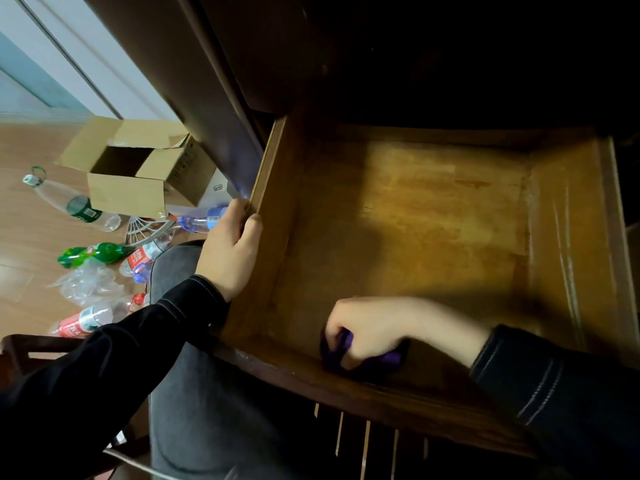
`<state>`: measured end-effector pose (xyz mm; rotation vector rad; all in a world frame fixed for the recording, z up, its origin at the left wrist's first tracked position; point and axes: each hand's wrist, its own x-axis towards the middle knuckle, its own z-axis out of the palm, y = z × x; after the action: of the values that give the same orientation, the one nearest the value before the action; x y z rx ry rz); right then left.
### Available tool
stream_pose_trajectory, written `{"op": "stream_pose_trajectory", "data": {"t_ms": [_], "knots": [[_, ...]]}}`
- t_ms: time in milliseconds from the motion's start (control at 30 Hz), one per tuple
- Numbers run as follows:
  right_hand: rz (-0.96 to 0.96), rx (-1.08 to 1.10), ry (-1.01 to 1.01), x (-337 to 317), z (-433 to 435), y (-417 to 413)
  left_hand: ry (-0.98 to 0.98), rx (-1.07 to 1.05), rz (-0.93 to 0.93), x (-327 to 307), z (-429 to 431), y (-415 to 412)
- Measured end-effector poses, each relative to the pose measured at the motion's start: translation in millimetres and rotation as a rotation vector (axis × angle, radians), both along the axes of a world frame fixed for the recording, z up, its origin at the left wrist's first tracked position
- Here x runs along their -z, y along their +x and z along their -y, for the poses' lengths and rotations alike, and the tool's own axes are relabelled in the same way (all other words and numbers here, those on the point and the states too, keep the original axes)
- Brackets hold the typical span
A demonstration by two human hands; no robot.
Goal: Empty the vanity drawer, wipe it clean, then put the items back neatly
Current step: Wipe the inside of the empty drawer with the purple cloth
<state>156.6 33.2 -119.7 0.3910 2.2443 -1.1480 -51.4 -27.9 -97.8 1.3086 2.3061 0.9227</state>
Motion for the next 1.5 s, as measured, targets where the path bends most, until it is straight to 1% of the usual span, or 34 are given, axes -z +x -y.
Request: {"op": "stream_pose_trajectory", "data": {"t_ms": [67,100,233,267,300,400,433,600,667,767,800,867,967,1033,1133,1200,1267,1367,1433,1500], "knots": [[0.017,0.07,-0.013,3.1,8.1,-6.0,-0.008,-0.001,0.014,-1.8,0.0,1.2],[0.011,0.066,-0.009,3.1,8.1,-7.3,-0.01,-0.002,0.018,-2.1,0.0,1.4],[0.004,-0.095,0.003,-8.9,-7.0,0.4,-0.023,0.0,-0.016,-2.3,0.0,2.0],[0.003,-0.107,0.003,-9.9,-7.7,1.8,-0.029,0.0,-0.022,-3.0,-0.2,2.8],[-0.01,-0.092,0.019,-9.3,-5.2,1.3,-0.035,0.0,-0.026,-4.0,0.0,3.8],[-0.032,0.045,0.035,-4.6,8.7,-5.8,-0.045,0.013,-0.037,-8.7,0.9,6.9],[-0.035,0.049,0.032,-4.2,10.4,-7.7,-0.048,0.016,-0.044,-9.7,1.0,7.8],[-0.012,-0.147,-0.023,-19.5,-13.5,5.8,-0.08,0.003,-0.111,-8.2,-0.4,6.1],[-0.047,-0.094,-0.036,-15.5,-11.1,9.3,-0.086,0.003,-0.12,-8.4,-0.5,6.1],[-0.101,0.082,-0.019,-2.5,8.3,-0.1,-0.086,0.011,-0.108,-8.3,-0.2,6.5],[-0.094,0.09,-0.017,-0.9,11.5,-3.3,-0.082,0.014,-0.096,-8.6,0.2,6.8],[-0.099,0.032,-0.022,-6.3,6.3,-3.8,-0.061,0.026,-0.081,-9.7,0.8,7.4],[-0.116,-0.044,-0.097,-23.0,-9.9,9.4,-0.047,0.033,-0.074,-9.7,1.3,7.0],[-0.147,-0.011,-0.137,-25.7,-9.5,13.9,-0.059,0.023,-0.07,-9.2,0.8,6.9],[-0.143,0.096,-0.081,-13.0,5.4,4.8,-0.063,0.019,-0.073,-9.5,0.5,7.5],[-0.099,0.086,-0.042,-7.5,12.1,-2.7,-0.068,0.015,-0.072,-9.0,0.2,7.8],[-0.117,0.048,-0.031,-11.2,7.4,-2.6,-0.076,0.006,-0.085,-7.6,-0.3,6.8],[-0.167,0.018,-0.098,-21.6,-2.7,8.7,-0.088,-0.003,-0.095,-7.1,-1.5,5.8],[-0.199,0.054,-0.108,-19.3,-0.7,10.8,-0.085,0.0,-0.101,-7.5,-0.5,5.8],[-0.186,0.115,-0.078,-9.8,7.0,5.1,-0.065,0.023,-0.114,-8.0,1.2,6.6]]}}
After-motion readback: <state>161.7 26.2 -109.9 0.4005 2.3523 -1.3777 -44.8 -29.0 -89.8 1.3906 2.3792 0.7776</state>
